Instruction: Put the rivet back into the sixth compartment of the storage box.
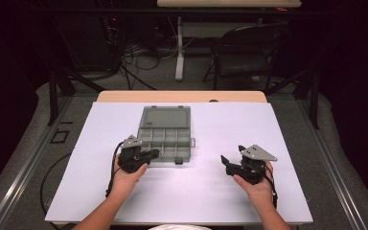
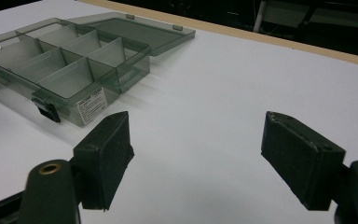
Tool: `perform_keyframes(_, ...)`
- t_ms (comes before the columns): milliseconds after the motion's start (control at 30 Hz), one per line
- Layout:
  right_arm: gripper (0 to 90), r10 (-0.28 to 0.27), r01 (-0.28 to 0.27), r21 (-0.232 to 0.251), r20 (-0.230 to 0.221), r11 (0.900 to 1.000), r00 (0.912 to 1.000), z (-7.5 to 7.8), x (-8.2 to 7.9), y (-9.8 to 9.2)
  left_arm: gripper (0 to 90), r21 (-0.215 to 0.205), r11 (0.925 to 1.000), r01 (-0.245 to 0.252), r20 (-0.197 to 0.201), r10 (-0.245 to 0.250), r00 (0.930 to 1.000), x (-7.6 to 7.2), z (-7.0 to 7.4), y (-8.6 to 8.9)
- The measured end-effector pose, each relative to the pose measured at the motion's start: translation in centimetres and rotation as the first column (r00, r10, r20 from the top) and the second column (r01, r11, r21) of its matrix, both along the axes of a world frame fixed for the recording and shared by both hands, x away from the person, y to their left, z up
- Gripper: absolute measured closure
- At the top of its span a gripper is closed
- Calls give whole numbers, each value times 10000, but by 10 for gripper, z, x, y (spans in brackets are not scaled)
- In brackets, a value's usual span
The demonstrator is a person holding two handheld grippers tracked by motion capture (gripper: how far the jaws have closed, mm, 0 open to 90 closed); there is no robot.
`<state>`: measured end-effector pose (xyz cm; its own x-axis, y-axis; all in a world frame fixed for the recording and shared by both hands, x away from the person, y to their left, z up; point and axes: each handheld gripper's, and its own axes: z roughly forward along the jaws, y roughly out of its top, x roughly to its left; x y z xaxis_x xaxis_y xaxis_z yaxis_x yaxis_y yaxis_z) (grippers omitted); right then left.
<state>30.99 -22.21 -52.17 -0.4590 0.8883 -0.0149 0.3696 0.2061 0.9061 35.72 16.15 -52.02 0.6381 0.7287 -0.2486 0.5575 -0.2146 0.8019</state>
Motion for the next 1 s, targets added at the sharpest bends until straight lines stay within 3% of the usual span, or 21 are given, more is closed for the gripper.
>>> perform_keyframes(133, 231, 36, -36, -56, 3, 10000, 10000, 0, 0, 1, 861, 34, 9993, -377, -192, 377, 9991, 10, -7, 3)
perform_keyframes(300, 231, 29, -29, -46, -13, 10000, 10000, 0, 0, 0, 861, 266, 9977, -617, -114, 620, 9980, 15, -11, 2)
perform_keyframes(400, 232, 37, -36, -60, 15, 10000, 10000, 0, 0, 1, 860, 456, 9970, -631, -92, 636, 9979, 18, -13, 1)
perform_keyframes(600, 231, 38, -38, -60, 20, 10000, 10000, 0, 0, 1, 860, 342, 9963, -783, -194, 790, 9967, 20, -15, 3)
perform_keyframes(1000, 232, 48, -48, -56, 26, 10000, 10000, 0, 0, 1, 860, 539, 9960, -711, -230, 725, 9971, 22, -18, 2)
